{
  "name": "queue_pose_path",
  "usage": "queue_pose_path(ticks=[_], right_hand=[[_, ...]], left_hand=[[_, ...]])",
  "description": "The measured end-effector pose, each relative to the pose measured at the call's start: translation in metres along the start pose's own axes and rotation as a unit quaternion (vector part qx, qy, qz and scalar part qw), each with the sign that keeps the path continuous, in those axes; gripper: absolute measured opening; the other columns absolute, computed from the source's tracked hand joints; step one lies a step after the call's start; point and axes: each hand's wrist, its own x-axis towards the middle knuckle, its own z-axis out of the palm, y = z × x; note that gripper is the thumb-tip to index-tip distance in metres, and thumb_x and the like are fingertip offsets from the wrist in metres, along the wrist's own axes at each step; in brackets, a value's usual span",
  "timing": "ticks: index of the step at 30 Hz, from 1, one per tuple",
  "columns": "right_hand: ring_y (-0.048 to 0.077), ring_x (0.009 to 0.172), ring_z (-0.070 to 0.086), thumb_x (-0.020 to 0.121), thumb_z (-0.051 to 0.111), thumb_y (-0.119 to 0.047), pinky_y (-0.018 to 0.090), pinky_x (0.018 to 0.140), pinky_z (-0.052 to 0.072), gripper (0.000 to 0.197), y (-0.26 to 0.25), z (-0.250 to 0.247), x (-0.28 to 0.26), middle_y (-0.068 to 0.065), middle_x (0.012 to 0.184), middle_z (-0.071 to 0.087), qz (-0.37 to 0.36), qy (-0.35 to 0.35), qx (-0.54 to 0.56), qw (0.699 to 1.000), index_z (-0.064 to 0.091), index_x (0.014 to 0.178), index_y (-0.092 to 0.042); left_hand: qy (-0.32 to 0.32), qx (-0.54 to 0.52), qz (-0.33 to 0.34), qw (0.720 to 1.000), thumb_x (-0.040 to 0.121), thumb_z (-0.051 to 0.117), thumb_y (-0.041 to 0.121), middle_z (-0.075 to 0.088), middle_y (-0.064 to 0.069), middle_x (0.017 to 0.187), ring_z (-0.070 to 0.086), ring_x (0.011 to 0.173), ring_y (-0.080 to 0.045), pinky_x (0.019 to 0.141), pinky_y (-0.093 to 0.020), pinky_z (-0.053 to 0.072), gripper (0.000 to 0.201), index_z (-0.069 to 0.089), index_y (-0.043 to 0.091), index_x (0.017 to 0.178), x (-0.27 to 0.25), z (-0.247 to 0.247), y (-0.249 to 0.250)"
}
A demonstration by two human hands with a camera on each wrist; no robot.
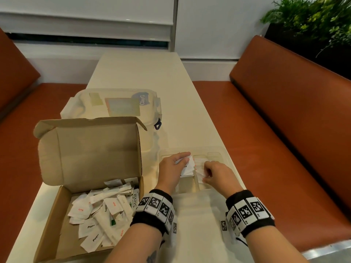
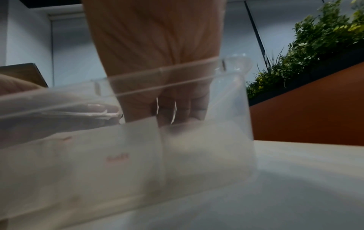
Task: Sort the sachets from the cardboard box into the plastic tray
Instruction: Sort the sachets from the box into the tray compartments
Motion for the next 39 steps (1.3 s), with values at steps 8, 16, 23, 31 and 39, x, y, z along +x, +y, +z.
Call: queue_pose_path(ticks=[8, 16, 23, 31, 39], right_hand=[[0.017, 0.067, 0.045, 0.077, 0.064, -0.010, 0.027, 0.056, 0.032, 0.032, -0.002, 0.004, 0.003, -0.006, 0.067, 0.044, 0.022, 0.000, 0.014, 1.000, 0.037, 0.064, -0.020], [0.011, 0.067, 0.050, 0.086, 0.064, -0.025, 0.022, 0.059, 0.040, 0.012, -0.016, -0.010, -0.004, -0.006, 0.073, 0.057, -0.003, 0.117, 0.140, 0.983, 0.055, 0.079, -0.019], [0.007, 0.067, 0.049, 0.072, 0.079, -0.036, 0.015, 0.059, 0.036, 0.034, -0.051, -0.010, -0.001, -0.002, 0.083, 0.059, -0.007, 0.086, 0.281, 0.956, 0.063, 0.101, -0.025], [0.014, 0.067, 0.055, 0.074, 0.077, -0.012, 0.028, 0.066, 0.049, 0.015, -0.056, -0.012, 0.005, 0.003, 0.087, 0.062, 0.003, 0.081, 0.346, 0.935, 0.062, 0.077, -0.016], [-0.001, 0.060, 0.053, 0.084, 0.070, -0.017, 0.010, 0.058, 0.041, 0.004, -0.046, -0.030, 0.012, -0.006, 0.071, 0.066, 0.011, 0.122, 0.412, 0.903, 0.070, 0.081, -0.019]], left_hand=[[-0.013, -0.034, -0.009, 0.999, 0.091, 0.061, 0.012, 0.070, 0.011, 0.096, 0.062, 0.085, 0.005, 0.073, -0.004, 0.045, 0.019, 0.072, 0.023, 0.100, -0.002, 0.004, 0.001], [0.046, -0.091, -0.033, 0.994, 0.092, 0.060, 0.019, 0.070, 0.013, 0.092, 0.063, 0.088, -0.003, 0.076, -0.014, 0.048, 0.015, 0.072, 0.027, 0.094, -0.007, 0.000, 0.004], [0.064, -0.148, -0.061, 0.985, 0.093, 0.054, 0.016, 0.071, -0.004, 0.104, 0.065, 0.099, -0.020, 0.089, -0.033, 0.051, 0.019, 0.073, 0.017, 0.097, -0.009, -0.003, 0.015], [0.009, -0.222, -0.076, 0.972, 0.097, 0.044, 0.010, 0.071, 0.005, 0.090, 0.059, 0.050, -0.003, 0.045, -0.011, 0.044, 0.027, 0.070, 0.012, 0.100, -0.018, -0.011, 0.019], [0.033, -0.051, -0.036, 0.997, 0.093, 0.053, 0.007, 0.070, -0.003, 0.105, 0.064, 0.103, -0.019, 0.091, -0.032, 0.051, 0.024, 0.070, 0.022, 0.099, -0.017, -0.016, 0.016]])
